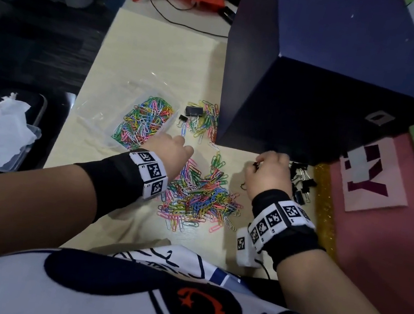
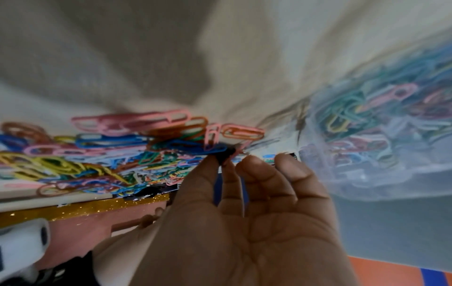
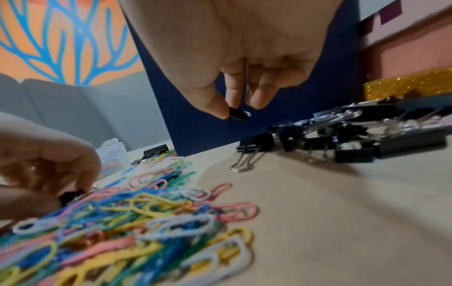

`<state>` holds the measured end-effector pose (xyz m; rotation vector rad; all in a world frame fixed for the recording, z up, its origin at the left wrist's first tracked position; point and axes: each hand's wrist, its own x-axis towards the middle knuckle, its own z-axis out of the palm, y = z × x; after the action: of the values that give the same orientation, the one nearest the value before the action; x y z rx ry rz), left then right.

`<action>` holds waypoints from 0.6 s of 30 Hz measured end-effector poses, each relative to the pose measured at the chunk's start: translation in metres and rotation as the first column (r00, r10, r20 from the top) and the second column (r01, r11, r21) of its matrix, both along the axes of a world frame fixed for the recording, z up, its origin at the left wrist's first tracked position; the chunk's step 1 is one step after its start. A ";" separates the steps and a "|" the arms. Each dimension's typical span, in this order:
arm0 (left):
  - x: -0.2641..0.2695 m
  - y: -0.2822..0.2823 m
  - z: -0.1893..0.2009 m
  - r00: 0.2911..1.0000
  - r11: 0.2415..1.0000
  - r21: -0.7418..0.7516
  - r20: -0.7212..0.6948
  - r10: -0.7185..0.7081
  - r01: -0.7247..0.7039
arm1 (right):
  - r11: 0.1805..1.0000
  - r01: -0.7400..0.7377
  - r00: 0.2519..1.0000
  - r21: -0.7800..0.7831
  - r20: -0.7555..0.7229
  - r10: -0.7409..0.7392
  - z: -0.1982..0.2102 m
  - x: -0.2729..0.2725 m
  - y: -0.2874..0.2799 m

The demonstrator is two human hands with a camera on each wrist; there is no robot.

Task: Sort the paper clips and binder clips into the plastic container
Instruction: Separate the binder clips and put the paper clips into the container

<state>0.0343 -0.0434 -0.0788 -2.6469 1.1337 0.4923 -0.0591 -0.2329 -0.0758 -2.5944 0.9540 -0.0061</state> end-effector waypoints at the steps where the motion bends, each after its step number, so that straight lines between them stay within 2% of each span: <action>1: -0.002 0.000 -0.001 1.000 1.000 -0.015 0.005 -0.006 0.006 | 0.999 -0.006 1.000 -0.049 0.000 0.006 0.000 -0.002 0.000; 3: -0.005 0.001 -0.002 1.000 0.996 -0.083 0.001 -0.013 0.013 | 0.989 -0.080 0.997 -0.123 -0.010 0.079 0.000 -0.005 0.007; 5: -0.007 0.004 -0.002 1.000 0.984 -0.179 -0.024 -0.005 0.001 | 0.969 -0.216 0.976 -0.122 -0.034 0.213 0.000 -0.003 0.018; 10: -0.010 0.015 0.005 0.990 0.939 -0.341 -0.140 -0.001 -0.047 | 0.871 -0.479 0.876 0.109 -0.001 0.481 0.004 0.022 0.049; 13: -0.011 0.026 0.009 0.981 0.928 -0.366 -0.194 -0.002 -0.070 | 0.835 -0.517 0.845 0.190 -0.047 0.533 0.009 0.046 0.067; 18: -0.014 0.044 0.010 0.976 0.946 -0.307 -0.212 0.038 -0.104 | 0.857 -0.456 0.839 0.239 -0.205 0.504 0.013 0.091 0.079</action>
<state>0.0204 0.0001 -0.0687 -2.9788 1.2735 0.6588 0.0322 -0.1538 -0.0630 -2.6250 0.3225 0.5444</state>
